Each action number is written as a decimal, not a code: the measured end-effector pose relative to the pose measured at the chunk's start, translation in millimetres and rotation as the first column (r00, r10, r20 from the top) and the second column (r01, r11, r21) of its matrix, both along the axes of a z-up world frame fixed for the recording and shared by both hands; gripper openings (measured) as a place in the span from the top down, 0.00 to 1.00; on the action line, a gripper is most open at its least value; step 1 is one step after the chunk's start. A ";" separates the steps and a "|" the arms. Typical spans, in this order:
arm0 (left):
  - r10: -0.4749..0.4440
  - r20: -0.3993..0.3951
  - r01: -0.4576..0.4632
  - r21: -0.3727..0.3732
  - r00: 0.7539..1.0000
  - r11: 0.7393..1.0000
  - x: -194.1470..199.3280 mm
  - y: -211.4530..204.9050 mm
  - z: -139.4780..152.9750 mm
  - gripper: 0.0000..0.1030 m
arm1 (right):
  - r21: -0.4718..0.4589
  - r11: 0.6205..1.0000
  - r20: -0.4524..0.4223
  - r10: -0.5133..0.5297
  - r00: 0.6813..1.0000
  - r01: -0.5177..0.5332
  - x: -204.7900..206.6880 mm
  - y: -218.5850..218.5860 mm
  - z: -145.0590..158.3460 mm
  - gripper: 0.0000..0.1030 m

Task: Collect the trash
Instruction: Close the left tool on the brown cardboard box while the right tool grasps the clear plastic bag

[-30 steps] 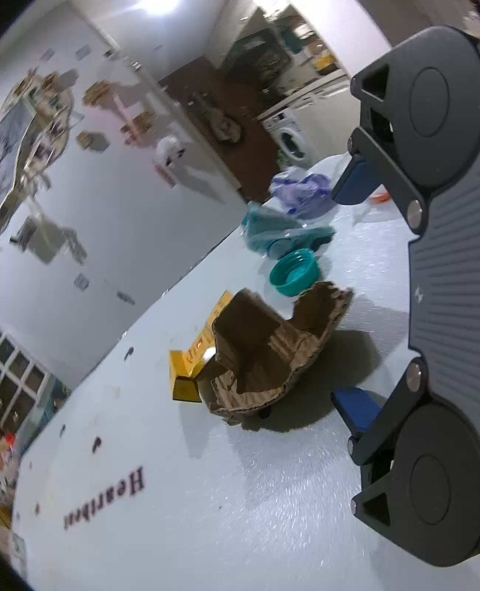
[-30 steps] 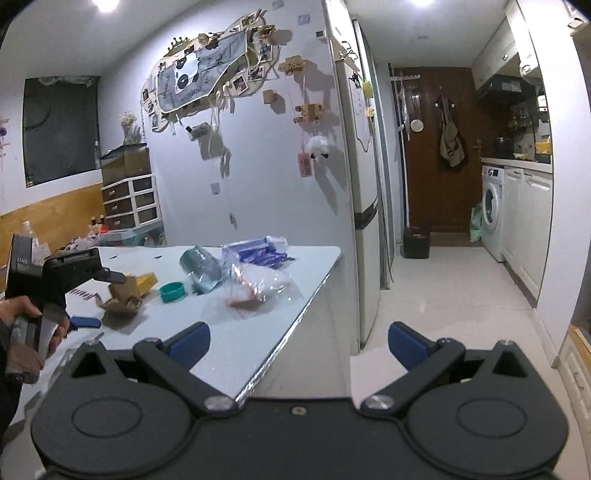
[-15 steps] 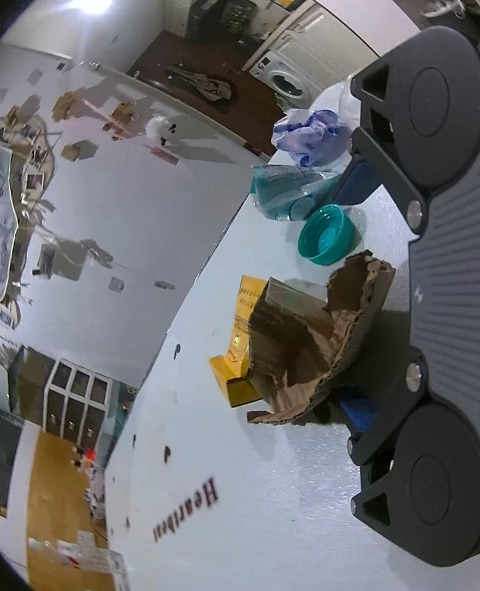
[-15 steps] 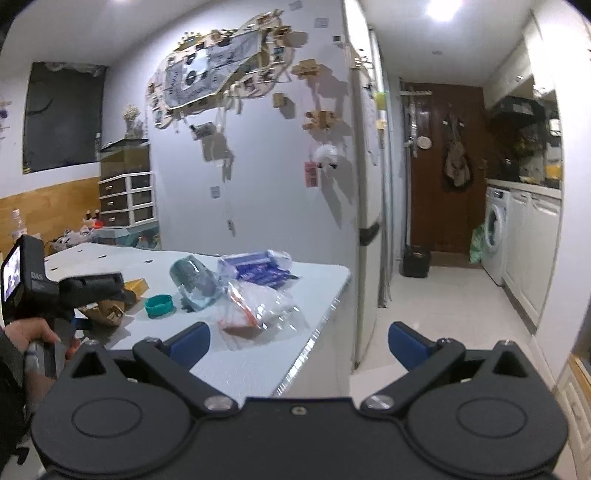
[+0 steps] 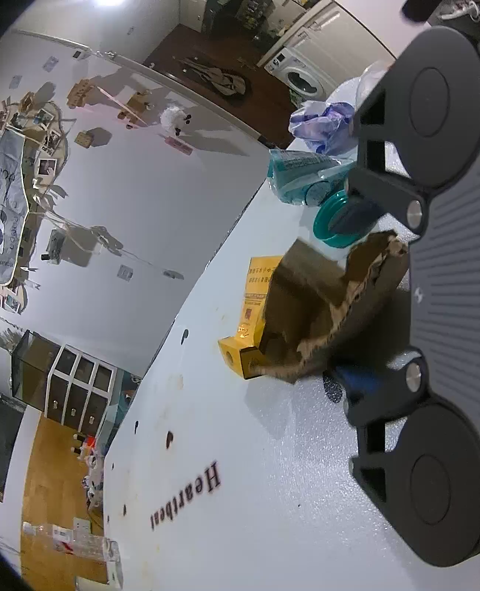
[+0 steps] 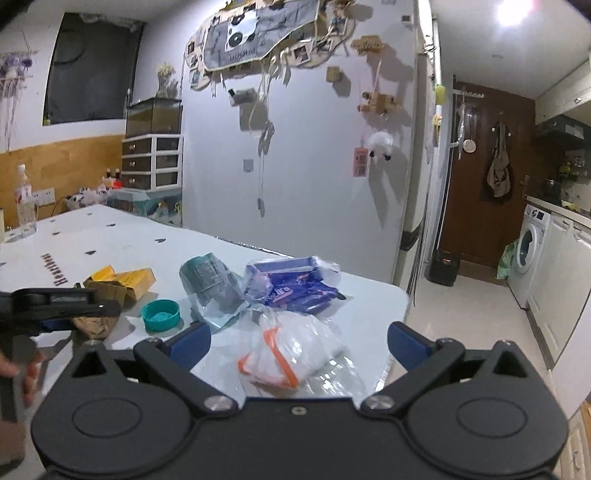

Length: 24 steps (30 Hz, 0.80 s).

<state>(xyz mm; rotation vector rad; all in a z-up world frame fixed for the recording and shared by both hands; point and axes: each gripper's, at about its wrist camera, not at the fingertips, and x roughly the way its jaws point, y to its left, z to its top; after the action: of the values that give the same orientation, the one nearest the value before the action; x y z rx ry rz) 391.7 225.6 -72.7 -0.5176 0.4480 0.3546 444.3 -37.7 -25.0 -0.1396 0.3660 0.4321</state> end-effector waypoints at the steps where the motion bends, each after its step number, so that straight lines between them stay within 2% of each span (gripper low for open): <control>1: -0.003 0.003 0.003 -0.007 1.000 1.000 0.0 0.7 -0.2 0.40 | -0.008 1.000 -0.002 0.003 1.000 -0.003 4.8 6.8 -2.0 0.06; 3: -0.015 0.012 0.016 -0.023 1.000 1.000 -0.1 2.4 -1.1 0.47 | -0.015 1.000 0.004 -0.002 1.000 0.002 11.0 17.0 -5.5 0.13; 5: -0.022 0.020 0.023 -0.040 1.000 0.999 -0.4 3.5 -2.0 0.52 | -0.008 1.000 -0.004 -0.025 1.000 0.025 16.6 27.5 -11.1 0.16; 7: -0.022 0.023 0.023 -0.038 0.999 0.999 -1.0 3.0 -2.1 0.53 | -0.022 0.999 -0.014 -0.034 0.999 0.033 23.1 37.8 -16.7 0.26; 10: -0.035 0.029 0.036 -0.042 0.999 0.998 -1.0 2.2 -2.4 0.54 | -0.114 0.992 0.005 -0.061 0.998 0.061 30.4 52.3 -24.9 0.40; 14: -0.055 0.035 0.056 -0.038 0.998 0.998 -0.7 0.5 -2.1 0.57 | -0.188 0.981 0.001 -0.047 0.999 0.046 35.2 62.6 -34.9 0.48; 16: -0.064 0.037 0.066 -0.036 0.997 0.997 -0.9 -0.8 -1.9 0.58 | -0.215 0.975 -0.011 -0.056 0.998 0.052 38.4 64.2 -38.8 0.68; 21: -0.073 0.049 0.073 -0.003 0.996 0.997 -4.6 -7.6 2.3 0.65 | -0.239 0.969 -0.011 -0.064 0.998 0.060 33.3 58.7 -41.4 0.76; 24: -0.084 0.055 0.083 0.007 0.995 0.996 -7.1 -11.5 2.8 0.66 | -0.241 0.969 0.001 -0.064 0.998 0.062 25.3 55.1 -39.6 0.80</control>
<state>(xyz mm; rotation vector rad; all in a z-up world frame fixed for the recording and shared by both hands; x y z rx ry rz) 384.6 214.1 -69.9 -0.5015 0.4137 0.2602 469.6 17.5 -64.6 -0.3625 0.4277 0.3240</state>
